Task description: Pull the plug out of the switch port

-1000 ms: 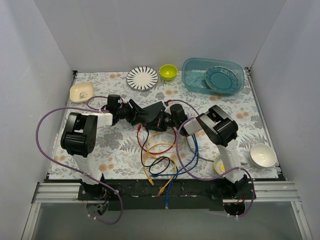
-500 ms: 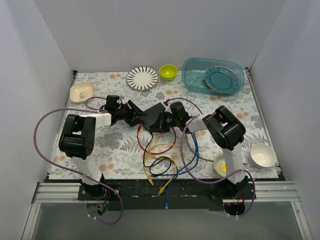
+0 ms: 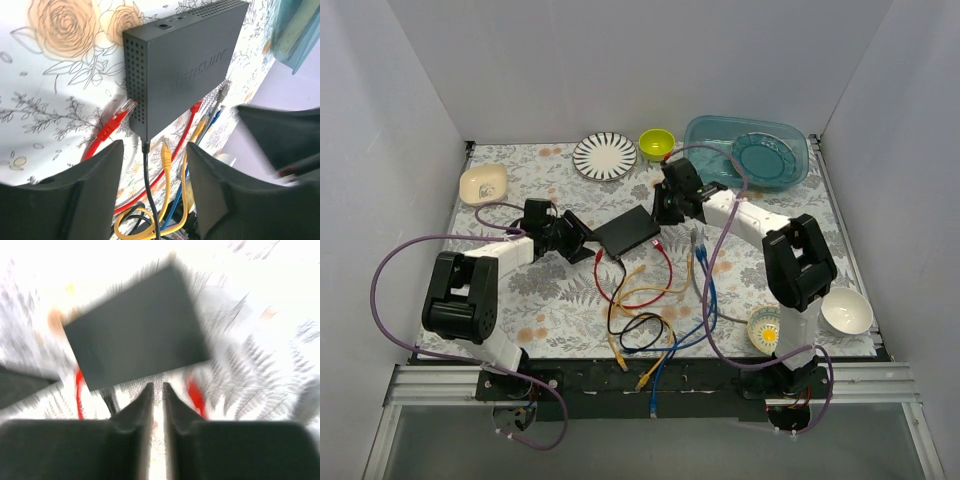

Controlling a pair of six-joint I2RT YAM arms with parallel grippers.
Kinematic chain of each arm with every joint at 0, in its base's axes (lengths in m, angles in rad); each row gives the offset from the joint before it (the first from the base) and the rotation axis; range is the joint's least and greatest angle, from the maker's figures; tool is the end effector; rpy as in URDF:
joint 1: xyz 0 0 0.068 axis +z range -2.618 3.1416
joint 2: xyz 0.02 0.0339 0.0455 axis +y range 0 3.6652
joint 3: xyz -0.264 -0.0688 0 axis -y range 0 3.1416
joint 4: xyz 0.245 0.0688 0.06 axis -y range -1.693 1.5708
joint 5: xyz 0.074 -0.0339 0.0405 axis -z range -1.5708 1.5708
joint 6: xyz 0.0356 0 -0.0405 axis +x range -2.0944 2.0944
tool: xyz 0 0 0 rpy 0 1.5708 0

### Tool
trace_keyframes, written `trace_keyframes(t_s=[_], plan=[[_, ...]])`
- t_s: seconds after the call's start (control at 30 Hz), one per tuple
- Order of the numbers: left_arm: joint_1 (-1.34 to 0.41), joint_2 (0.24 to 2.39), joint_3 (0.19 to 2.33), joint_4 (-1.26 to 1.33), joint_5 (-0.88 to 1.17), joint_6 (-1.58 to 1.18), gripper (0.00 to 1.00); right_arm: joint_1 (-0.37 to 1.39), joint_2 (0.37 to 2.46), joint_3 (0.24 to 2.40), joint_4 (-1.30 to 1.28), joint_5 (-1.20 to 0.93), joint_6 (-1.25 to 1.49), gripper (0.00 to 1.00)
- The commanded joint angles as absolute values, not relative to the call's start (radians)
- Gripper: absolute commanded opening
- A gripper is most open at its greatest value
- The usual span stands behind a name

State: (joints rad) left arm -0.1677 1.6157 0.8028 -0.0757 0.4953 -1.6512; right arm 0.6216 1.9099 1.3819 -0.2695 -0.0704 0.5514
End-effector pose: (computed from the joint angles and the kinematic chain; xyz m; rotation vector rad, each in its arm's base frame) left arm 0.3031 -0.0685 0.1588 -1.7306 2.2660 -1.2365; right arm 0.3450 0.2502 0.2125 -0.1217 2.4594 0.6270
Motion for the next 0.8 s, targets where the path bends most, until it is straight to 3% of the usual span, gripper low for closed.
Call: trace_keyframes(t_s=[0.0, 0.1, 0.33, 0.5, 0.77], plan=[[-0.186, 1.562, 0.767, -0.106, 0.439, -1.675, 0.49, 0.52, 2.011, 1.595, -0.457, 0.066, 0.528, 0.04], [-0.205, 1.549, 0.775, -0.12, 0.405, -1.667, 0.43, 0.465, 2.085, 1.66, -0.473, 0.123, 0.546, 0.01], [-0.209, 1.673, 0.853, -0.164, 0.348, -1.64, 0.42, 0.446, 2.278, 1.844, -0.554, 0.049, 0.483, 0.01], [-0.212, 1.779, 0.948, -0.173, 0.371, -1.611, 0.42, 0.453, 2.22, 1.678, -0.37, -0.092, 0.477, 0.01], [-0.215, 1.948, 1.094, -0.169, 0.485, -1.595, 0.43, 0.544, 2.108, 1.446, -0.304, -0.159, 0.482, 0.01]])
